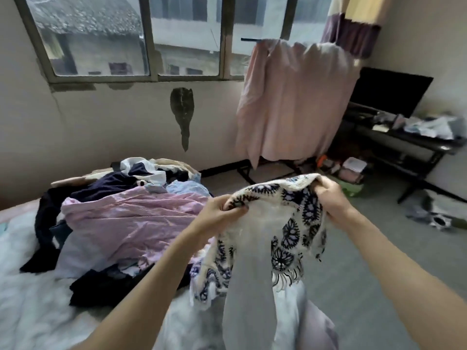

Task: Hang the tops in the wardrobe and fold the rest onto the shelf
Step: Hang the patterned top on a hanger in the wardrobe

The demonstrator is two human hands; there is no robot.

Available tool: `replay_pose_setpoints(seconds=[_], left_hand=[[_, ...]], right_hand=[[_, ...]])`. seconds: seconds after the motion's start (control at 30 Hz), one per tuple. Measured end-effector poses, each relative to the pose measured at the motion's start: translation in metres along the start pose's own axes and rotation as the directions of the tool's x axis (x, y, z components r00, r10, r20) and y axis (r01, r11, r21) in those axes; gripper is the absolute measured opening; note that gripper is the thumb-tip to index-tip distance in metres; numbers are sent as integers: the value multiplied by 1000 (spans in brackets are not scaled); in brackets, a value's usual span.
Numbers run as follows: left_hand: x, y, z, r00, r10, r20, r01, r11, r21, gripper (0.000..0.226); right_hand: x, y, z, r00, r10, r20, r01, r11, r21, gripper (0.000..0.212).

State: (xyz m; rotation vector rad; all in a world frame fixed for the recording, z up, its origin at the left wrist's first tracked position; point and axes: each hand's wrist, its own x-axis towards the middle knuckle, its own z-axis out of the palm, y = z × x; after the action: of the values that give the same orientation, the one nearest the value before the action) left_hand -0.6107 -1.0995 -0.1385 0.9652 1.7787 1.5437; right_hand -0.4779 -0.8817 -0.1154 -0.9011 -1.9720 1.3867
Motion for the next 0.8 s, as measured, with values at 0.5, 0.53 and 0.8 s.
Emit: replay_pose_setpoints(seconds=[0.5,0.53,0.8], left_hand=[[-24,126,324,779,-250,575,450,861,-236,23],[-32,134,344,764,-224,605,456,851,-262,27],[-124,195,468,512,-52,857,641,687,-341,11]], right_hand=[[-236,72,-223,978,156,-137,-155,988,16,14],[-251,77,-230,972,186,-147,-181,982,44,14],[-327,88,-299,819,138,-557,-146,989,31,35]])
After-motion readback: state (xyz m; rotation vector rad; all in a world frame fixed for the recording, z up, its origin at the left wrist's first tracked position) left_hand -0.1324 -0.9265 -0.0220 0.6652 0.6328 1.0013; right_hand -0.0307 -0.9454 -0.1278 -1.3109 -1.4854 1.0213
